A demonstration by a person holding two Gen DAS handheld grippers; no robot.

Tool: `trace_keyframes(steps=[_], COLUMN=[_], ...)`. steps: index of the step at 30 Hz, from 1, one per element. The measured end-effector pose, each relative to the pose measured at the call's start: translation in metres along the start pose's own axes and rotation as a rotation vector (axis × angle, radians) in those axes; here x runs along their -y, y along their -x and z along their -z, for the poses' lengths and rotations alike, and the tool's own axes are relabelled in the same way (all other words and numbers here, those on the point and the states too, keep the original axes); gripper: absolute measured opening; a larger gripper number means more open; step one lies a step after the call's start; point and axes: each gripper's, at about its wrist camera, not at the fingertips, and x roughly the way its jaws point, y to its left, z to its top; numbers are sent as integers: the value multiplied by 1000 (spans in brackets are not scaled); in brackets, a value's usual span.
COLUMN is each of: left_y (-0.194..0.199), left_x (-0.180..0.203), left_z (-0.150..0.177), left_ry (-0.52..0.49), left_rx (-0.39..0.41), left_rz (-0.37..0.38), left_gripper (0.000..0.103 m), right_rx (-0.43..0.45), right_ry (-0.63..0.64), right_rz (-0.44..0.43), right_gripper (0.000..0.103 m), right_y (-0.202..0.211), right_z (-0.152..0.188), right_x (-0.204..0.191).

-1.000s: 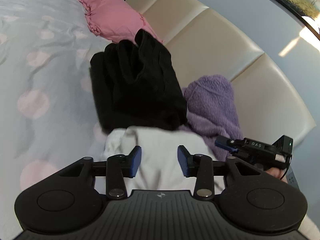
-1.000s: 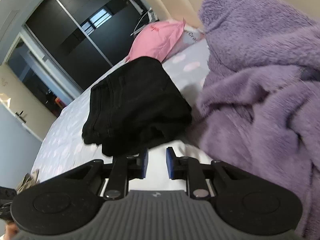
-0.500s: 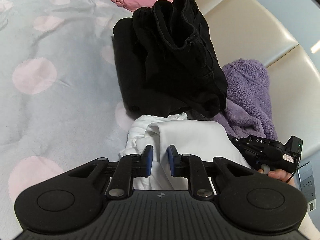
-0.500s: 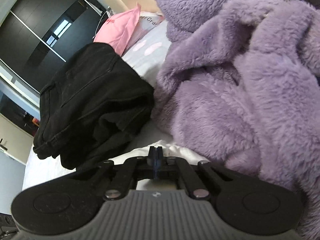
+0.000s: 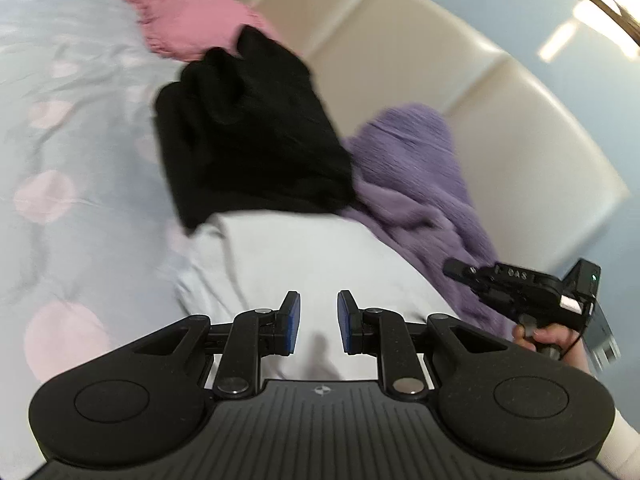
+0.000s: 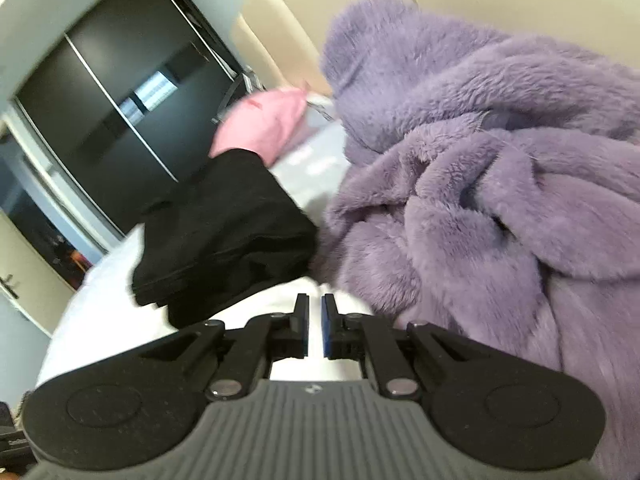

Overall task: Fold clothes
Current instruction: 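Lower the shirt onto the pile and open both grippers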

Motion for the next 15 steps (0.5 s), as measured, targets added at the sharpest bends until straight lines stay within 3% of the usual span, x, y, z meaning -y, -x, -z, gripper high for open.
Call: trace_keyframes(steps=[5, 11, 15], left_y=[4, -14, -19], left_x=[19, 16, 10], left_z=[33, 61, 67], left_ry=[-45, -62, -53], left_rx=[-42, -129, -139], left_rz=[42, 19, -1], left_gripper=[17, 17, 5], right_rx=[10, -6, -12], right_ry=[24, -45, -83], right_rz=[-18, 11, 27], right_gripper=[9, 0, 0], right_y=[31, 22, 15], right_z=[39, 71, 76], right_x=[3, 23, 32])
